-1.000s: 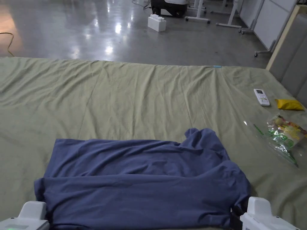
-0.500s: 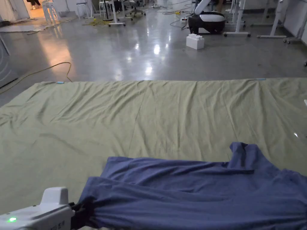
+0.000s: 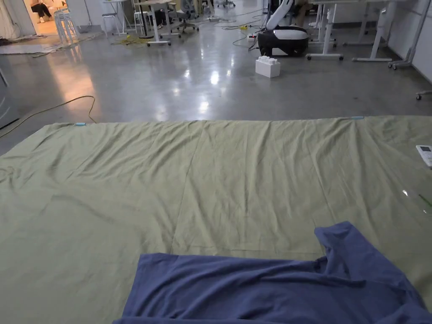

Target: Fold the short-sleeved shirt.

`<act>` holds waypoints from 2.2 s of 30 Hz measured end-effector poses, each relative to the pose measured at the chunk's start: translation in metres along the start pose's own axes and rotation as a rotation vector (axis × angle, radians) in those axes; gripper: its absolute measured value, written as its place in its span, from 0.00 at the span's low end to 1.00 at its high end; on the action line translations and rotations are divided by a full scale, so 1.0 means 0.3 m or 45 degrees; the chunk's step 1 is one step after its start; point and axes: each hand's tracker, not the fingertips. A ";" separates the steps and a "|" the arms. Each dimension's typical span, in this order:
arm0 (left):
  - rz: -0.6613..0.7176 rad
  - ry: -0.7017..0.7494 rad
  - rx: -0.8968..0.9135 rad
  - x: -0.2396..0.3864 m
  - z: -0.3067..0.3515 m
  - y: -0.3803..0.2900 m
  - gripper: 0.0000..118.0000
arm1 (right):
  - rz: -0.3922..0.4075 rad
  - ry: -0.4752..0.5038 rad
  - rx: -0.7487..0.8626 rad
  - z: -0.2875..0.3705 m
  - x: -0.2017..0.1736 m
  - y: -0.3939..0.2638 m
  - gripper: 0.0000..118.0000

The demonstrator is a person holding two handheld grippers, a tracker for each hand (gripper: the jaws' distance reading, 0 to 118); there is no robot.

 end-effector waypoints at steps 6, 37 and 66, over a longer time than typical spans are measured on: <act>-0.110 -0.015 0.588 0.090 0.360 0.100 0.67 | 0.096 0.076 0.444 0.217 -0.025 0.085 0.64; -0.241 -0.092 1.120 0.383 0.725 0.162 0.01 | 0.088 0.320 0.949 0.560 -0.236 0.272 0.00; 0.113 -0.131 -0.038 0.092 -0.618 0.701 0.26 | -0.027 0.237 0.450 0.285 -0.143 0.202 0.00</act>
